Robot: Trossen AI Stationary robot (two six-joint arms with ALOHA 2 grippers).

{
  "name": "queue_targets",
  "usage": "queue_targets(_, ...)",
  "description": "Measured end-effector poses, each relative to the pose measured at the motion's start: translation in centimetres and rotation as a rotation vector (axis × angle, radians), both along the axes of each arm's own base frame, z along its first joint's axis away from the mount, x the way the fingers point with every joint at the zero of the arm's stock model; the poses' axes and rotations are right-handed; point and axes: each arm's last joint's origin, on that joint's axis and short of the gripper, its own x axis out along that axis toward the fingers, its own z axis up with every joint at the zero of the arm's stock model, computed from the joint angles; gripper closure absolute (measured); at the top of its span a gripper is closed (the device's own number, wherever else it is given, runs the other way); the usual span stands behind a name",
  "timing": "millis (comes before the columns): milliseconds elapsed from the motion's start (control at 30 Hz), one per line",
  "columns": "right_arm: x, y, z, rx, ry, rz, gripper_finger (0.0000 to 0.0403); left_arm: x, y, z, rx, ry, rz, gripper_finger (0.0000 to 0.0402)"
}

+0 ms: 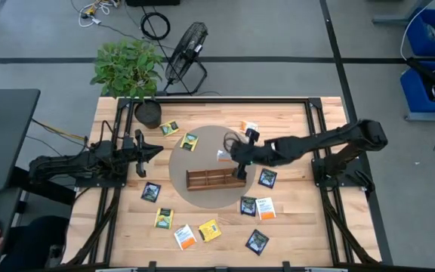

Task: Pick & Place Tea
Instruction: Put the white tea bag into the right section of the wooden organizer

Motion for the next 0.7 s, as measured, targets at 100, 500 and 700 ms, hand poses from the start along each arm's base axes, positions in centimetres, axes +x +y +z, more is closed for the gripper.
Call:
queue_targets(100, -0.2, 1.2, 0.0, 0.004, -0.013, -0.011, 0.0403, 0.0, 0.0, 0.0, 0.000, 0.000, 0.000, 0.0383)
queue_targets(500, -2.0, 5.4, -0.6, -0.037, 0.036, -0.027, 0.0403, 0.0, 0.0, 0.0, -0.019, -0.005, -0.002, 0.0383)
queue_targets(700, -2.1, 5.6, -0.6, -0.044, 0.031, -0.036, 0.0403, 0.0, 0.0, 0.0, -0.019, -0.004, -0.002, 0.0383)
